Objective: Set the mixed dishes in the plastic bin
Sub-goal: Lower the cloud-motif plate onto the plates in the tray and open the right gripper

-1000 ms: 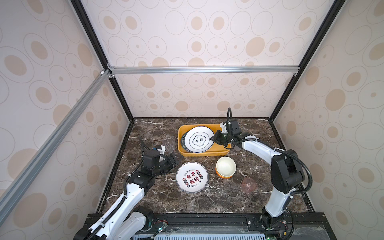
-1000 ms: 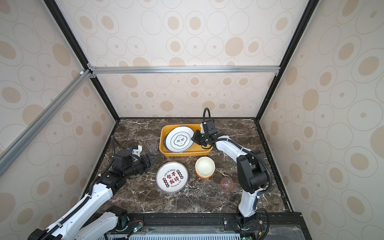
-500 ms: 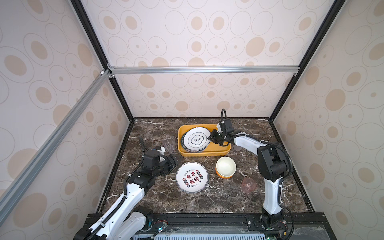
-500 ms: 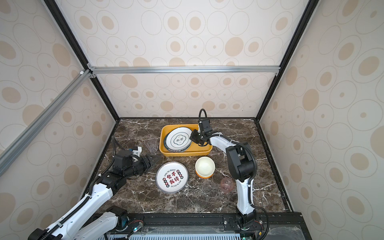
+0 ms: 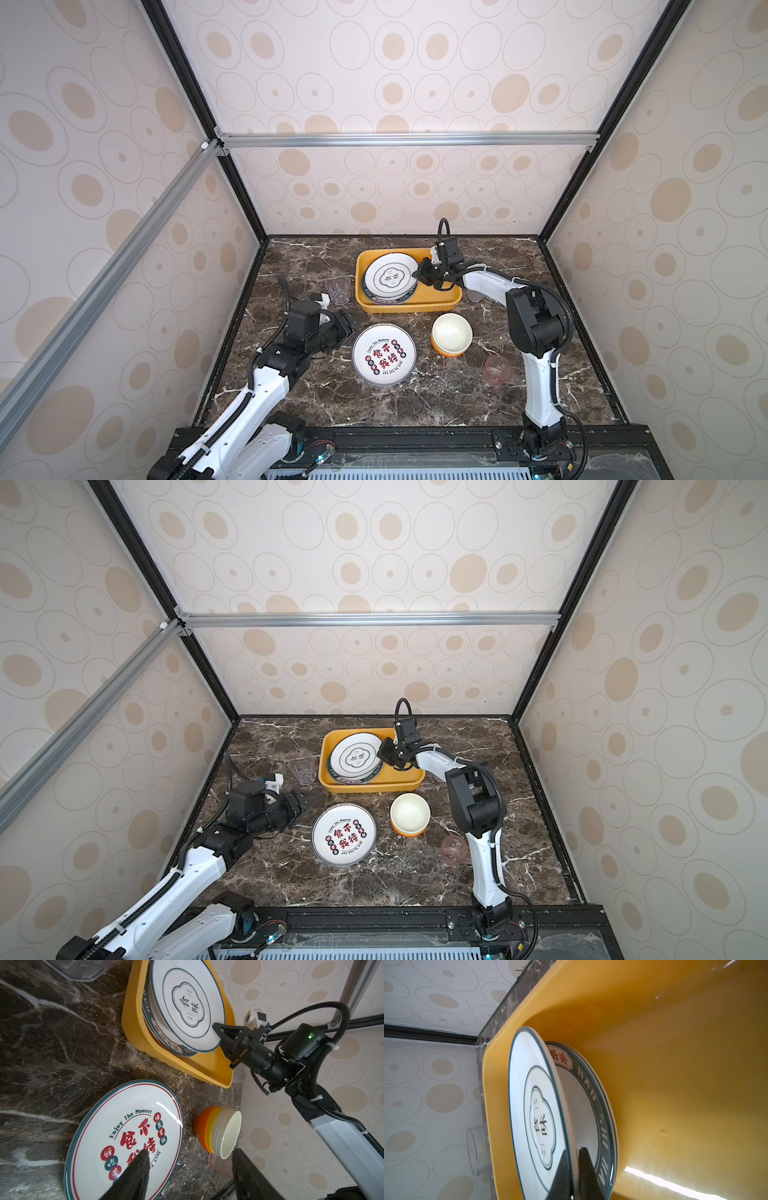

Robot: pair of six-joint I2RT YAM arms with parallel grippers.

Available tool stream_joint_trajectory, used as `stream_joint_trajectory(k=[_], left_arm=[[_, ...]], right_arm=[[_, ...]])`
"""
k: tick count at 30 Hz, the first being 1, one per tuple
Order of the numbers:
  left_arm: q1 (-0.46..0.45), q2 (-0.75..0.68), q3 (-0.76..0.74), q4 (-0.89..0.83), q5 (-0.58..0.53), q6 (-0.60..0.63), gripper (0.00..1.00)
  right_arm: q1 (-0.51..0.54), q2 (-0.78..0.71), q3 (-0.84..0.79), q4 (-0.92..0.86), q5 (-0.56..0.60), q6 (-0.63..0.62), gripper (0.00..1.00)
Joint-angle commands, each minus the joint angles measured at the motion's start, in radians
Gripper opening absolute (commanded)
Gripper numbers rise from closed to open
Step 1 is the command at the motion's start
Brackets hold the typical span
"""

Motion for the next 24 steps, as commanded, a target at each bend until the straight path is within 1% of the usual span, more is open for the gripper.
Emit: stream_joint_trajectory(k=[1, 10, 14, 16, 18, 20, 24], left_arm=[[-0.002, -0.005, -0.006, -0.015, -0.012, 0.019, 0.63], [-0.003, -0.01, -0.017, -0.01, -0.012, 0.014, 0.63], [-0.003, -0.009, -0.019, -0.01, -0.012, 0.014, 0.63], [-0.003, -0.01, -0.019, -0.01, -0.012, 0.014, 0.63], [-0.003, -0.011, -0.022, -0.011, -0.012, 0.014, 0.63], [-0.003, -0.015, -0.025, -0.011, -0.012, 0.013, 0.63], [-0.003, -0.018, -0.03, -0.008, -0.012, 0.011, 0.63]], right_arm=[[-0.005, 0.014, 0.044, 0.046, -0.024, 0.022, 0.0], [-0.002, 0.044, 0.062, 0.042, -0.027, 0.026, 0.01], [-0.003, 0.052, 0.062, 0.039, -0.028, 0.027, 0.03], [0.0, 0.055, 0.062, 0.035, -0.027, 0.028, 0.06], [0.001, 0.056, 0.062, 0.026, -0.027, 0.028, 0.13], [0.002, 0.056, 0.058, 0.021, -0.023, 0.027, 0.18], [0.004, 0.047, 0.046, 0.014, -0.016, 0.025, 0.23]])
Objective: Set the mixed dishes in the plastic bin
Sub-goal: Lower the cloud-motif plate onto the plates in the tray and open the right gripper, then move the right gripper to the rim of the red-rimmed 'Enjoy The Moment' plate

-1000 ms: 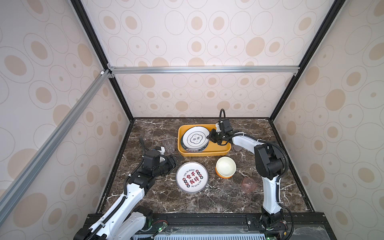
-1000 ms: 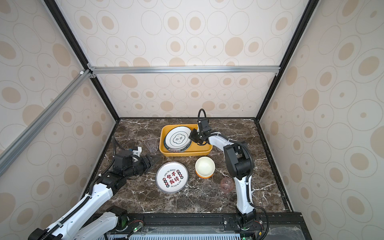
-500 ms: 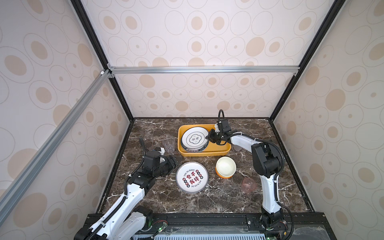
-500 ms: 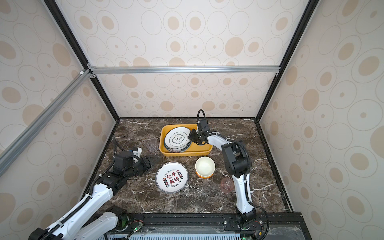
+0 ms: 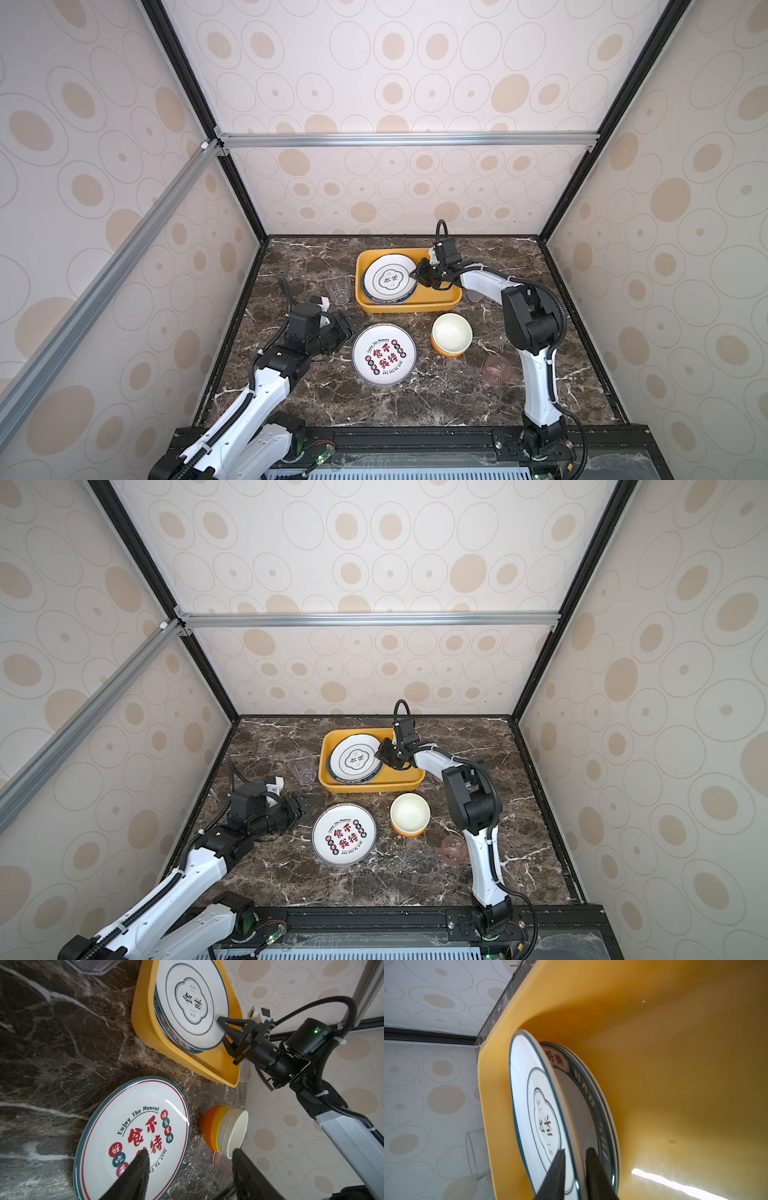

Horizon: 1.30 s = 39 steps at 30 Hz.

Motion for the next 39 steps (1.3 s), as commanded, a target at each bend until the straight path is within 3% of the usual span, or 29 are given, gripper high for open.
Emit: stream_joint_trajectory(k=[1, 24, 39], left_arm=[[-0.003, -0.017, -0.003, -0.006, -0.006, 0.011, 0.63], [-0.002, -0.034, -0.041, 0.017, 0.0, -0.001, 0.63], [-0.003, -0.042, -0.053, 0.001, -0.009, 0.01, 0.63]], right_arm=[[0.003, 0.005, 0.013, 0.012, 0.003, 0.008, 0.23], [0.002, -0.082, -0.037, -0.142, 0.109, -0.088, 0.27], [0.003, -0.184, -0.091, -0.173, 0.112, -0.116, 0.27]])
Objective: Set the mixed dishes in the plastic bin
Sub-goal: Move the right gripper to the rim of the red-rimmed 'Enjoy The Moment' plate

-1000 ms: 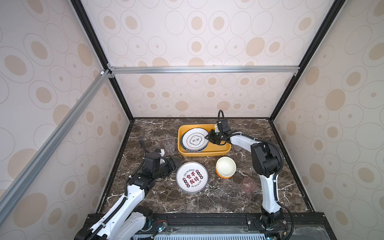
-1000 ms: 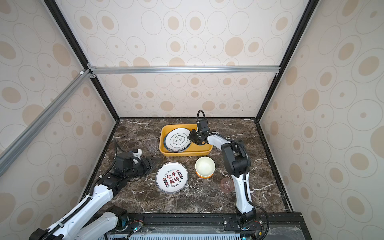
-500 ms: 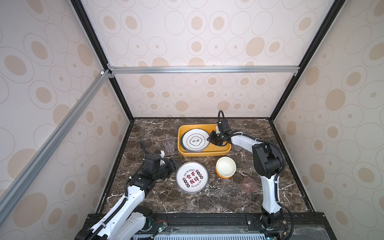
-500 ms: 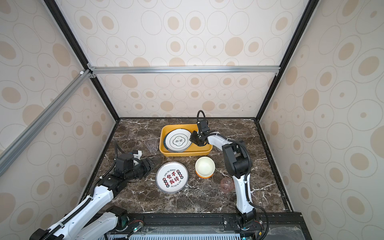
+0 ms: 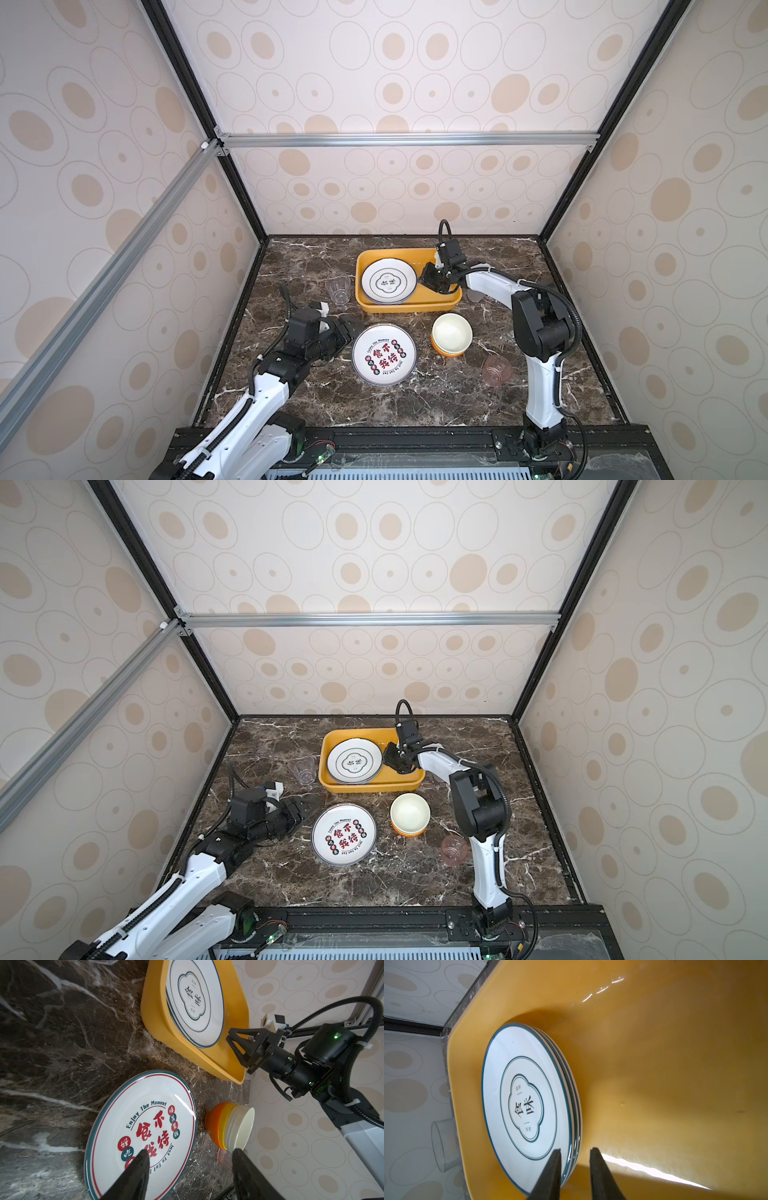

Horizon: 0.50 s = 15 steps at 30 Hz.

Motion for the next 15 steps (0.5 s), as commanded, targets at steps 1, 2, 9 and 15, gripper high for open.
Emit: stream_joint_trajectory(k=[1, 2, 9, 15], left_arm=[[-0.003, -0.009, -0.001, -0.011, -0.012, 0.015, 0.63], [-0.003, -0.008, 0.001, -0.018, -0.018, 0.024, 0.63], [-0.002, 0.004, 0.029, -0.093, -0.052, 0.082, 0.61], [-0.003, 0.02, 0.036, -0.129, -0.077, 0.125, 0.59]], right_arm=[[0.002, -0.08, -0.024, -0.034, 0.007, -0.019, 0.27], [0.003, -0.092, -0.03, -0.04, 0.002, -0.022, 0.27], [0.032, -0.212, -0.077, -0.09, -0.023, -0.07, 0.33], [0.055, -0.316, -0.14, -0.138, -0.066, -0.101, 0.35]])
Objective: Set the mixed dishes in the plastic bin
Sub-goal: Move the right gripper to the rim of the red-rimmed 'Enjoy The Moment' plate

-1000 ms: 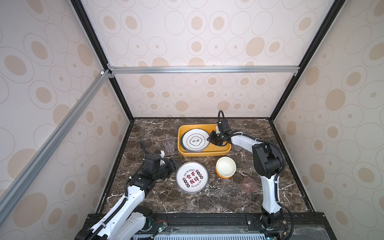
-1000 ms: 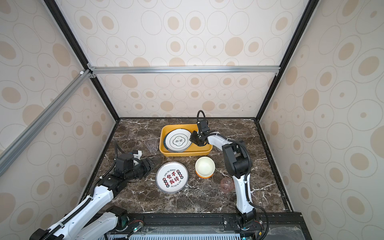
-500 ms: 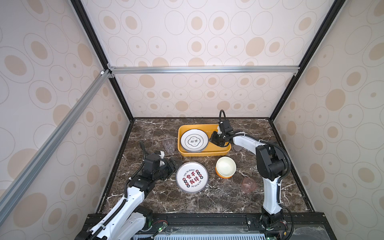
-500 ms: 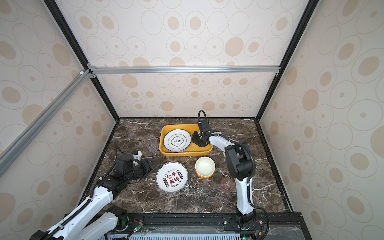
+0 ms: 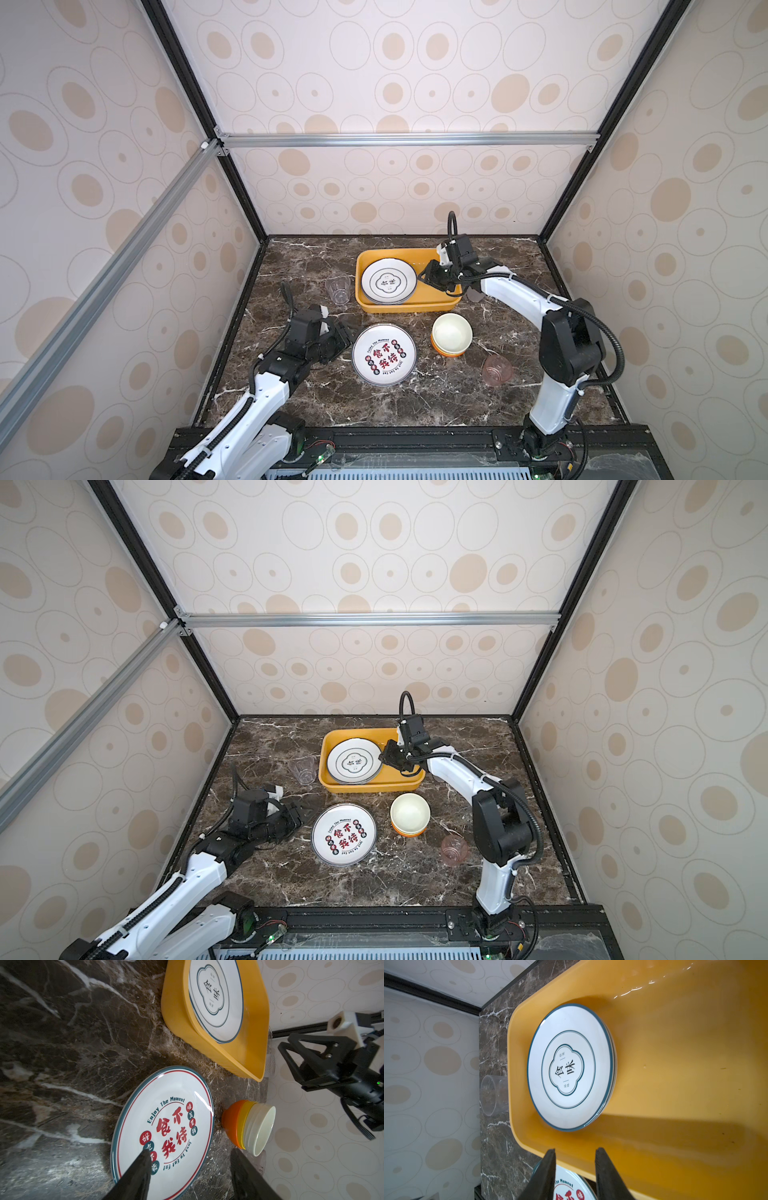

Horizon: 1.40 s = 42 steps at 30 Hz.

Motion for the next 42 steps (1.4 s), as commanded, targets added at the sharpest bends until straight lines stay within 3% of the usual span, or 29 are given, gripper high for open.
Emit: stream_joint_trajectory(k=[1, 20, 30, 42], left_arm=[[-0.003, 0.012, 0.04, -0.062, -0.045, 0.064, 0.59], [-0.006, 0.063, -0.02, -0.048, -0.066, 0.105, 0.57], [-0.013, 0.111, -0.073, 0.025, -0.041, 0.098, 0.51], [-0.02, 0.161, -0.201, 0.224, 0.015, 0.027, 0.42]], right_arm=[[0.014, -0.07, -0.053, -0.058, -0.043, -0.031, 0.35], [0.139, -0.348, -0.351, -0.071, -0.183, -0.089, 0.41], [0.245, -0.327, -0.393, 0.007, -0.182, -0.053, 0.41], [0.258, -0.282, -0.378, 0.027, -0.18, -0.05, 0.4]])
